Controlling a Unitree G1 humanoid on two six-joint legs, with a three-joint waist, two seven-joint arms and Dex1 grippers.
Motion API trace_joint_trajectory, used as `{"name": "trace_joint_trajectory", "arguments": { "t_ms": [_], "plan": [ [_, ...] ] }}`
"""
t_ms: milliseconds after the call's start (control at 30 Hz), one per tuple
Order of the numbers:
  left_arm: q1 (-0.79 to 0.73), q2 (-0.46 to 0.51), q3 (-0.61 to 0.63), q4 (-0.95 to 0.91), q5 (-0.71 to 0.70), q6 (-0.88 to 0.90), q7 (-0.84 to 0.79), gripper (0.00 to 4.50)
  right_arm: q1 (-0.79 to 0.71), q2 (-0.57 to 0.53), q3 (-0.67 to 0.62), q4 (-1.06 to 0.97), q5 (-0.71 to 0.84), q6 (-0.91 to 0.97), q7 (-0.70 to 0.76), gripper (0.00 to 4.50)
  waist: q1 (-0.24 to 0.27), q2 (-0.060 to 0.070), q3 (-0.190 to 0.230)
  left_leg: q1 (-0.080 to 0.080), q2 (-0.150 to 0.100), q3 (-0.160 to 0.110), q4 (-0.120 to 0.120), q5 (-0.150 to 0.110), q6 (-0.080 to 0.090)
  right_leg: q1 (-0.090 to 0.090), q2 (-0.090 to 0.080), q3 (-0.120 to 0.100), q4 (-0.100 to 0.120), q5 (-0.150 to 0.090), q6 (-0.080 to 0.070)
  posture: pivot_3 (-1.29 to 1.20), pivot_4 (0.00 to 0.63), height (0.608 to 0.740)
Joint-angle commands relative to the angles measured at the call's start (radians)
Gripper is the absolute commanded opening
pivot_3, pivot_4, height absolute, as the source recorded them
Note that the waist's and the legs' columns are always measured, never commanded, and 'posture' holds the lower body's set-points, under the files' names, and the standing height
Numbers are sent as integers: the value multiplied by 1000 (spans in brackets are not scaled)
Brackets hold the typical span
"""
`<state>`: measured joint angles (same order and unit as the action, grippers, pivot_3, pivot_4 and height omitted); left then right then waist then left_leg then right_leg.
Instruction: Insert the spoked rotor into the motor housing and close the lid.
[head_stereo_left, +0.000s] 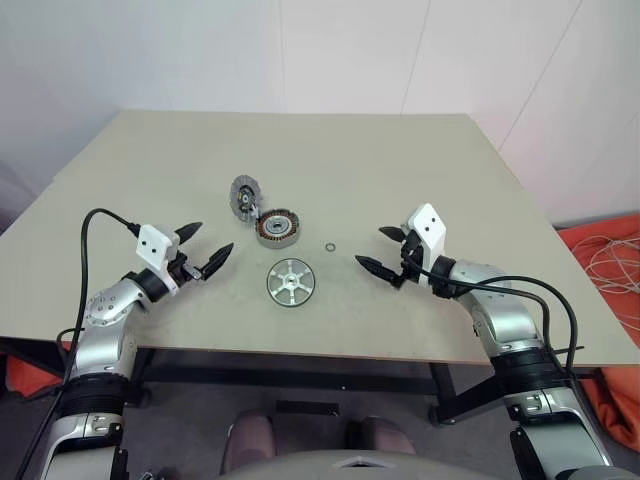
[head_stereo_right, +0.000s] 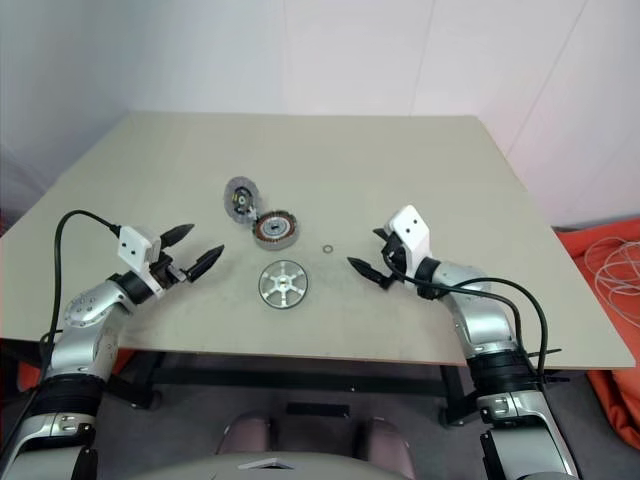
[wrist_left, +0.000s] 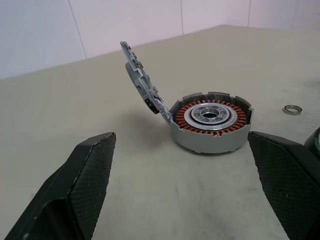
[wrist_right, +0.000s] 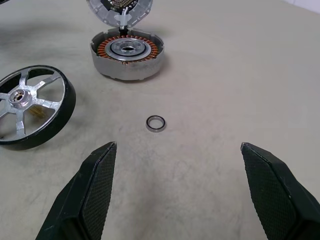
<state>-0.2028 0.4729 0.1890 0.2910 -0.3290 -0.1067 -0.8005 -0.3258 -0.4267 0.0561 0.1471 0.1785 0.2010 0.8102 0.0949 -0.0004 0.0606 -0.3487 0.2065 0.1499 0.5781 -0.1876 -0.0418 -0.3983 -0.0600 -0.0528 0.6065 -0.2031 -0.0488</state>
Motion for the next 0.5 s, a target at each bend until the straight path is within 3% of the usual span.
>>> {"name": "trace_joint_trajectory", "arguments": {
  "t_ms": [33,133,367,500],
  "plan": [
    [-6,16,10,-53,-6,-1,1,4482,-10,-6,-10,-57,19,1,1,4500,0,0,0,0,0,0,0,0,0,0,0,0,0,0,0,0,0,740],
    [-6,17,11,-61,-7,5,3,4482,-16,14,-31,-79,74,65,2,4500,0,0,0,0,0,0,0,0,0,0,0,0,0,0,0,0,0,740],
    [-10,23,12,-74,-19,12,-15,4482,-117,22,-52,-176,284,559,-19,4500,1,0,0,0,0,0,0,0,0,0,0,0,0,0,0,0,0,740],
    [5,28,16,-99,-37,20,-36,4482,-232,40,-32,-130,386,860,-22,4500,1,0,0,1,0,0,0,1,-1,0,0,0,1,0,0,0,0,740]
  ]
}}
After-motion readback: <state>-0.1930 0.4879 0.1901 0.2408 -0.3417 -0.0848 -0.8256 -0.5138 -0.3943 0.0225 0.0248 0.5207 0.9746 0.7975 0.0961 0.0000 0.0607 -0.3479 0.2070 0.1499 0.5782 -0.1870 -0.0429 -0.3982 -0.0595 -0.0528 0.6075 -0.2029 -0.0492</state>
